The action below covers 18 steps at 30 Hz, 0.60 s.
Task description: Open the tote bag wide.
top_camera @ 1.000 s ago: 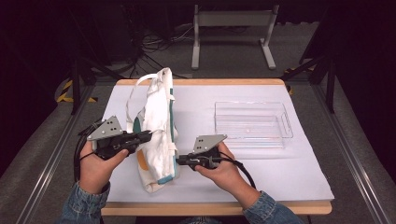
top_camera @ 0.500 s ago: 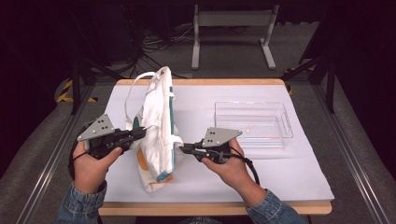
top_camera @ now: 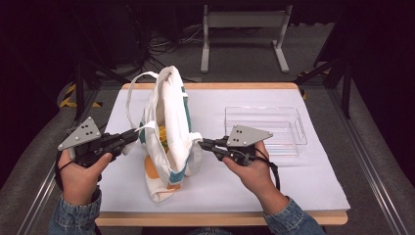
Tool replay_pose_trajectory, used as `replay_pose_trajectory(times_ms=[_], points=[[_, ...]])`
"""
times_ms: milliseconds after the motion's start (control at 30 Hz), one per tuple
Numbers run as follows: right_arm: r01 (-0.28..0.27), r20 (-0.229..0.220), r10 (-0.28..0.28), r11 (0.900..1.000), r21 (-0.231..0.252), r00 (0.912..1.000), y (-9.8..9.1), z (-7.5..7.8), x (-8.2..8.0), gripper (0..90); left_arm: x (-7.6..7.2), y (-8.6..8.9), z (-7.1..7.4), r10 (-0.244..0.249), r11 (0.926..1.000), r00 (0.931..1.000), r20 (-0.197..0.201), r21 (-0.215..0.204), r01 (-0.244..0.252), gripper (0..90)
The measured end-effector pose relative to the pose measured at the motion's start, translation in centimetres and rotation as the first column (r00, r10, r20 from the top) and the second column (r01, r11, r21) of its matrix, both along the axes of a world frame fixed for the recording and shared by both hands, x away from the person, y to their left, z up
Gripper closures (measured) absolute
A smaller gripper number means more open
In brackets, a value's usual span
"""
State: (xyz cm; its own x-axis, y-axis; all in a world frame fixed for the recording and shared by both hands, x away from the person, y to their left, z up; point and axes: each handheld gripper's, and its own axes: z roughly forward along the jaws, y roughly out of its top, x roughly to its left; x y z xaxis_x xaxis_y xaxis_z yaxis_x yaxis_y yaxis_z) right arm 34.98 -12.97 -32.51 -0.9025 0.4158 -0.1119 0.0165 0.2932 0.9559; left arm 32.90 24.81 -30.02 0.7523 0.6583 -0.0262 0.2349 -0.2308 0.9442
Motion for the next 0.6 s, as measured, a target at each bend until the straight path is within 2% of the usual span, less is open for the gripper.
replay_pose_trajectory(times_ms=[233,400,500,567,600], points=[[0.017,0.001,-0.017,0.9996,0.022,0.9999,-0.8,0.7,0.2,87.7,-0.4,1.4,0.1,0.039,0.9992,0.9992,-0.008,-0.004,-0.039,87.4],[0.027,-0.002,-0.027,0.9989,0.038,0.9996,-1.5,1.2,0.3,87.7,-0.7,2.6,-0.1,0.059,0.9983,0.9977,-0.034,0.006,-0.058,87.5],[0.030,-0.004,-0.030,0.9986,0.044,0.9995,-1.8,1.5,0.2,87.7,-0.7,3.2,-0.4,0.096,0.9947,0.9932,-0.066,0.045,-0.093,87.5],[0.034,-0.002,-0.034,0.9983,0.047,0.9994,-2.0,1.6,0.2,87.7,-0.6,3.6,-0.6,0.153,0.9839,0.9847,-0.084,0.107,-0.144,87.6],[0.037,0.001,-0.037,0.9981,0.048,0.9993,-2.1,1.7,0.2,87.7,-0.6,3.8,-0.7,0.167,0.9805,0.9809,-0.101,0.122,-0.154,87.6]])
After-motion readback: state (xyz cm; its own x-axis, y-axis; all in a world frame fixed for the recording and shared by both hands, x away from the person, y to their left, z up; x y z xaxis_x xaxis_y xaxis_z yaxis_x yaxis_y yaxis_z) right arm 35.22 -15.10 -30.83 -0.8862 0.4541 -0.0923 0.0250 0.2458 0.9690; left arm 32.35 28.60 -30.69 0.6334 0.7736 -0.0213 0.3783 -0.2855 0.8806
